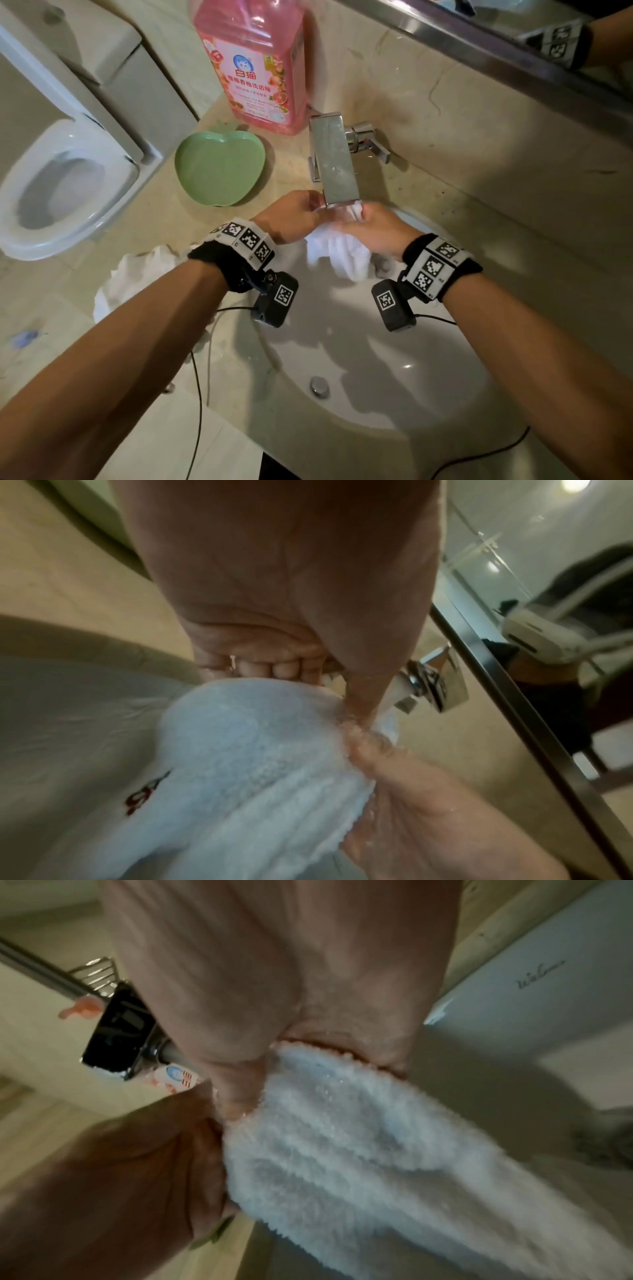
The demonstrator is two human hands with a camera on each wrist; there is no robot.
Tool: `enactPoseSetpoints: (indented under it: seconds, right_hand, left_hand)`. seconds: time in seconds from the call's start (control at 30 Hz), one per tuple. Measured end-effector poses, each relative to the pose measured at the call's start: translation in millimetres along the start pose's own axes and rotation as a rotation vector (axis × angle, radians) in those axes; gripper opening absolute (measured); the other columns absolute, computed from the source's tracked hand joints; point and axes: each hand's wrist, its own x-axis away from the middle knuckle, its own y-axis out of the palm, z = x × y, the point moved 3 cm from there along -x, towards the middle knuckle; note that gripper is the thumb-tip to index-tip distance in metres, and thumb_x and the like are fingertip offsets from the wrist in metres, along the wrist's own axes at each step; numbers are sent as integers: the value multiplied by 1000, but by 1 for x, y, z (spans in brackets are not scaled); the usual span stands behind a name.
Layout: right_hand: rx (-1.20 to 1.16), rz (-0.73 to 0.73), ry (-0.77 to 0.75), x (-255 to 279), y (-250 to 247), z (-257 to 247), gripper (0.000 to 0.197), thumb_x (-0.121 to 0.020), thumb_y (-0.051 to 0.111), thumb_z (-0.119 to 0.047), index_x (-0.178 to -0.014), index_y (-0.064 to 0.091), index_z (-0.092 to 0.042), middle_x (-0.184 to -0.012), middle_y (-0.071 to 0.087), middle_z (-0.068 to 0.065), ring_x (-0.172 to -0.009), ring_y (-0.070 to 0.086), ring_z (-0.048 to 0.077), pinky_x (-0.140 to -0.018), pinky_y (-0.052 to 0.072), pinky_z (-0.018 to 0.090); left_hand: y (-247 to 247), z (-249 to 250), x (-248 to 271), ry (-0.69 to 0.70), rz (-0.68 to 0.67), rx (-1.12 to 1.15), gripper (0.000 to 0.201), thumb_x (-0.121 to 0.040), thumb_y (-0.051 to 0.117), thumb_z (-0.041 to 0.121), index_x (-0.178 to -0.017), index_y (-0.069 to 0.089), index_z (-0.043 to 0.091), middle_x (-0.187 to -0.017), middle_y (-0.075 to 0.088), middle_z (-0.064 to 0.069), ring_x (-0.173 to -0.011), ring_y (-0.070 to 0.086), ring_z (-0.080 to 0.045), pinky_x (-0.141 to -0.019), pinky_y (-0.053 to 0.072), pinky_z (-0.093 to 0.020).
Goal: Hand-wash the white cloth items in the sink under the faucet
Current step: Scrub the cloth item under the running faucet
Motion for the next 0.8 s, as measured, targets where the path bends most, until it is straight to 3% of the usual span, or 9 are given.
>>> enactPoseSetpoints:
  seconds: [0.07,0.17,0.27,0.33,0.43,0.53,0.6,0.7,0.8]
  right_hand:
    - [-20,39,35,-5,-3,4,31,-94,64,-44,-106,72,-17,-94,73,7,-84,65,20,-81,52,39]
    - [-95,182,33,-2,-12,6,35,-94,63,-43,-84,68,-10,-73,63,5,-69,57,17,-68,47,33]
    - [-155,333,14,7,-27,7,49,-89,65,-55,-61,49,-19,-49,40,-10,-43,39,6,-43,31,17]
    - [-18,262,-30,14,-34,7,47,-88,71,-50,-59,47,-20,-42,39,-13,-34,37,1,-36,28,12]
    - [22,39,-14,19,-29,13,26,-81,82,-27,-80,64,-9,-65,68,-8,-61,66,4,-56,51,15]
    - [38,29,-21,16,-20,14,34,-83,80,-29,-74,54,-9,-57,52,-12,-54,54,6,-53,43,19]
    - [8,66,-23,14,-19,11,29,-86,76,-33,-77,60,-11,-58,55,-7,-56,55,7,-56,43,20]
    - [-191,178,-8,11,-26,5,23,-88,74,-28,-95,71,-6,-87,76,9,-79,74,18,-68,57,29]
    - [-377,212,-14,12,-31,2,10,-86,75,-18,-94,72,-11,-85,76,3,-79,74,17,-65,57,28]
  left_hand:
    - [-3,-6,3,-18,21,116,17,-95,61,38,-104,67,25,-110,70,5,-101,64,-6,-94,45,-24]
    - [2,-17,3,-34,15,151,9,-99,57,24,-103,65,21,-90,66,12,-78,60,12,-75,43,-5]
    - [12,-18,0,-52,17,54,14,-101,52,29,-102,65,23,-87,64,12,-84,61,-6,-78,44,-19]
    - [15,-9,-3,-2,50,78,15,-102,50,31,-102,64,26,-88,65,17,-82,62,-1,-73,45,-13]
    - [19,7,-8,58,76,22,24,-101,55,27,-118,66,15,-97,68,4,-75,60,0,-63,51,-12]
    - [19,16,-6,44,70,23,33,-98,58,34,-125,64,16,-96,63,7,-73,61,-3,-62,57,-26]
    - [15,15,-3,26,53,105,35,-99,55,38,-130,60,22,-106,64,10,-84,66,-11,-68,59,-29]
    - [10,-1,2,-22,74,60,31,-102,46,36,-124,62,19,-110,65,5,-103,63,-17,-86,46,-29]
    - [17,-15,3,-64,77,80,28,-103,43,38,-110,62,19,-108,66,0,-105,63,-22,-95,47,-35]
